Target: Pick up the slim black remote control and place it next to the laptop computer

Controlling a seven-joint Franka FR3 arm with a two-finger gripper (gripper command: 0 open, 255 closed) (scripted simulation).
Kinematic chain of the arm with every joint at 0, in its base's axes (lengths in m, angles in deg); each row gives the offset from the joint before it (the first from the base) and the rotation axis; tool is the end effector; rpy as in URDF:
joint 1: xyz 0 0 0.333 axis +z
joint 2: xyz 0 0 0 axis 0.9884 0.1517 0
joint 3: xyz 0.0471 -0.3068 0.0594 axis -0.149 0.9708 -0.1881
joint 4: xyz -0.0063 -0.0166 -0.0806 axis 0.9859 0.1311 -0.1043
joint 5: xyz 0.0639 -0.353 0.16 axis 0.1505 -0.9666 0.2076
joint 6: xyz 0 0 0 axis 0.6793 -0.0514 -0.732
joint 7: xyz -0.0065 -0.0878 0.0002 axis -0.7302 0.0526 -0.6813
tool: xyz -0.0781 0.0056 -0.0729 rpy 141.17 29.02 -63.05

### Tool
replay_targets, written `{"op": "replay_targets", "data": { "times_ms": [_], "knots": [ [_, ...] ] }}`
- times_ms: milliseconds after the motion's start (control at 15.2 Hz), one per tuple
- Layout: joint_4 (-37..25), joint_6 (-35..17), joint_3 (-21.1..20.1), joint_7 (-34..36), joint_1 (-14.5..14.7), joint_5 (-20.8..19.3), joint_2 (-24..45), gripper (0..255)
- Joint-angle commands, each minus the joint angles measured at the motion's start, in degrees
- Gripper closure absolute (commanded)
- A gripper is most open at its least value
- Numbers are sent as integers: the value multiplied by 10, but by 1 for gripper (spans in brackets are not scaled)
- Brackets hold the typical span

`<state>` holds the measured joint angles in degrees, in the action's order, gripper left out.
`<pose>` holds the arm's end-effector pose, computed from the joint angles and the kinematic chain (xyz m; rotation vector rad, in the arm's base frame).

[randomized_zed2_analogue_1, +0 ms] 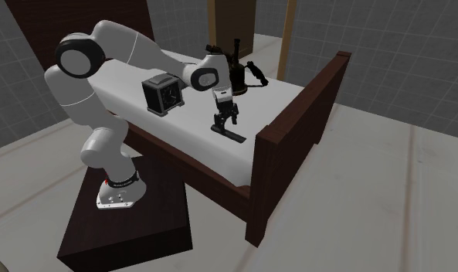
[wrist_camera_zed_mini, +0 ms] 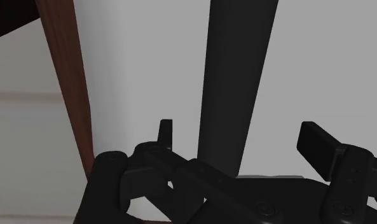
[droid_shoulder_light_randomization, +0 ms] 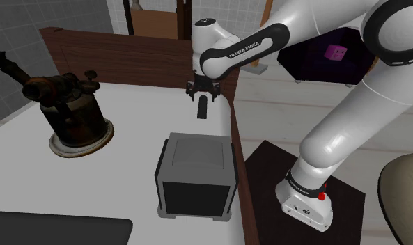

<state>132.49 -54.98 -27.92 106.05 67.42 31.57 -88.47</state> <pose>0.4943 0.0663 0.4212 2.7167 -1.2770 0.2853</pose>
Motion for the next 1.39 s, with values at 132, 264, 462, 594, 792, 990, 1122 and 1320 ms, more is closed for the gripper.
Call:
{"op": "replay_targets", "data": {
  "times_ms": [132,264,462,594,792,990,1122,1320],
  "knots": [
    [13,-30,-1,13,-4,-14,19,0],
    [17,-42,0,17,-6,-20,27,0],
    [17,-42,0,17,-6,-20,27,0],
    [17,-42,0,17,-6,-20,27,0],
    [17,-42,0,17,-6,-20,27,255],
    [16,-43,0,17,-6,-21,29,255],
    [16,-43,0,17,-7,-21,30,255],
    [12,-43,0,17,-7,-23,34,255]
  ]
}}
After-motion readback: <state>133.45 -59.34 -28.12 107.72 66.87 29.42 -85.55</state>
